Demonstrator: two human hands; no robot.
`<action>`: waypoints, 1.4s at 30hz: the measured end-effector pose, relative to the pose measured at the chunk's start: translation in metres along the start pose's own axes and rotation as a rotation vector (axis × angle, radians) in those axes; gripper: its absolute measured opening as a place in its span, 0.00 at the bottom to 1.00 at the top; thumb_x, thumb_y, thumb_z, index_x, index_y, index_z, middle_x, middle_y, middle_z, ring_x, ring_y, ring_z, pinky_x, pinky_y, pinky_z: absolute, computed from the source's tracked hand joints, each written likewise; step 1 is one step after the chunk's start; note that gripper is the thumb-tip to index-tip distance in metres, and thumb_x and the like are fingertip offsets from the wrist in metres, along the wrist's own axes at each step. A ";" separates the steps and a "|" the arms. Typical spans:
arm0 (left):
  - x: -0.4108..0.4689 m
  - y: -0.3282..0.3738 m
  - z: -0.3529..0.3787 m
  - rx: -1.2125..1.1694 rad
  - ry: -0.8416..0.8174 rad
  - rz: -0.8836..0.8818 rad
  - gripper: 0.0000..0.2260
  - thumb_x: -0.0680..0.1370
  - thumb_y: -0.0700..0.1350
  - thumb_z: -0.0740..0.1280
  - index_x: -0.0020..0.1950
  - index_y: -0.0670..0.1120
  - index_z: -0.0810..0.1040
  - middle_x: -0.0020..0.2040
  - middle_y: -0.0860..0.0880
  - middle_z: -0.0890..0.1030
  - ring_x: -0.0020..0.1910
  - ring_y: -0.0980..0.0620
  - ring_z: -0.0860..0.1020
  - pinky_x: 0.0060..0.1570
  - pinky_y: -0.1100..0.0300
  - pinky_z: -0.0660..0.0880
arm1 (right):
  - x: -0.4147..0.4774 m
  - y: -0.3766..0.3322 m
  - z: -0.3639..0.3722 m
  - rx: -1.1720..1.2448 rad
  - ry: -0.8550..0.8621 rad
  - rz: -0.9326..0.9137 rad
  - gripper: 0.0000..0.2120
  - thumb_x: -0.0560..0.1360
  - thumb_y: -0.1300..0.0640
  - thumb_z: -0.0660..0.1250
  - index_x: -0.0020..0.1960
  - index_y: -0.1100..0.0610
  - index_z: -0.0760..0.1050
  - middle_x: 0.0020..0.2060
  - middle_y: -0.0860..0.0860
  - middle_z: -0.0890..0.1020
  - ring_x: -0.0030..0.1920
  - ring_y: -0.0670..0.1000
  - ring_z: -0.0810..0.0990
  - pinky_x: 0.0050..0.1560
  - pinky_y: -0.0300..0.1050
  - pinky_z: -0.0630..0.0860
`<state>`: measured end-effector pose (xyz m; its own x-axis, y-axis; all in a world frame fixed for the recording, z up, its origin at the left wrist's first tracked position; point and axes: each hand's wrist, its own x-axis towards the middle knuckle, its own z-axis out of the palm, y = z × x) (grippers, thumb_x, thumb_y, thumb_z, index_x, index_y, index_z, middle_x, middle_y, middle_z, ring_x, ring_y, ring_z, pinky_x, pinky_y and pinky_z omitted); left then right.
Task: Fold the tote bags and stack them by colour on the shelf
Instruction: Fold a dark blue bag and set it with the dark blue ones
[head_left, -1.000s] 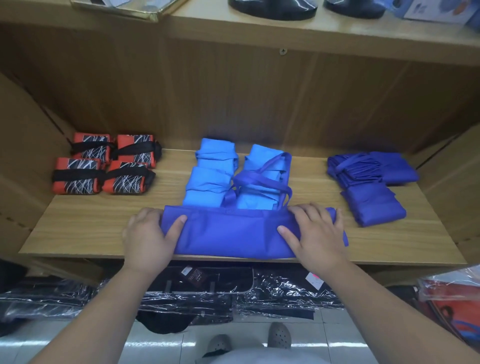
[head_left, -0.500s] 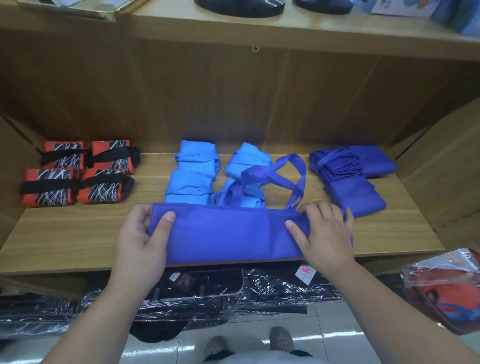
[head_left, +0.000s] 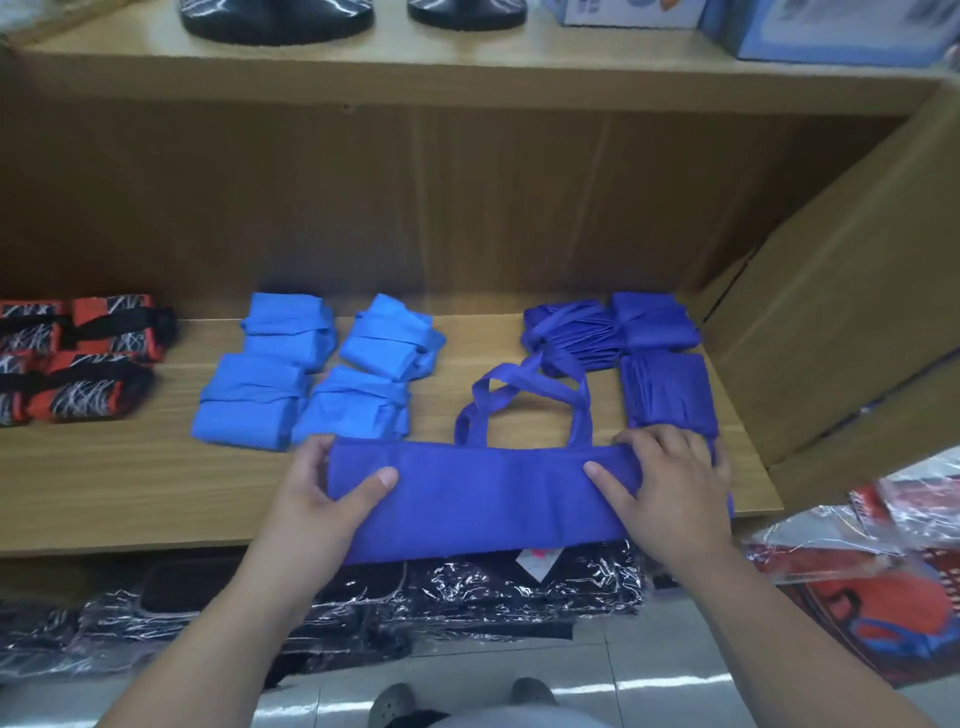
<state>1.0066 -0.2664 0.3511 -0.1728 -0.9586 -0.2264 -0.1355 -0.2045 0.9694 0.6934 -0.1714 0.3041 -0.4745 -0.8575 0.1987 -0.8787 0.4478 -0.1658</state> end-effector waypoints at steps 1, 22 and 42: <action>0.000 -0.004 0.009 -0.001 -0.027 -0.055 0.13 0.74 0.40 0.77 0.55 0.47 0.78 0.49 0.51 0.86 0.48 0.51 0.85 0.47 0.57 0.80 | 0.003 0.010 0.000 -0.010 -0.007 0.000 0.28 0.70 0.28 0.59 0.55 0.47 0.80 0.50 0.48 0.79 0.56 0.57 0.76 0.67 0.66 0.66; -0.026 0.000 0.042 -0.272 0.173 -0.029 0.06 0.78 0.33 0.67 0.50 0.42 0.79 0.44 0.47 0.86 0.40 0.53 0.84 0.36 0.64 0.80 | 0.002 0.061 -0.007 0.032 -0.176 -0.612 0.27 0.80 0.34 0.53 0.73 0.44 0.73 0.73 0.50 0.73 0.70 0.55 0.74 0.76 0.50 0.56; -0.005 0.003 0.018 -0.287 0.162 -0.121 0.07 0.79 0.33 0.67 0.56 0.41 0.77 0.54 0.43 0.86 0.48 0.46 0.85 0.40 0.51 0.84 | -0.014 -0.007 -0.004 0.089 -0.442 -0.747 0.28 0.80 0.31 0.36 0.79 0.32 0.41 0.81 0.38 0.42 0.81 0.46 0.37 0.78 0.57 0.33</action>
<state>0.9893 -0.2588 0.3531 -0.0118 -0.9384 -0.3454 0.1380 -0.3436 0.9289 0.7061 -0.1619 0.3062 0.3044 -0.9468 -0.1041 -0.9355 -0.2765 -0.2200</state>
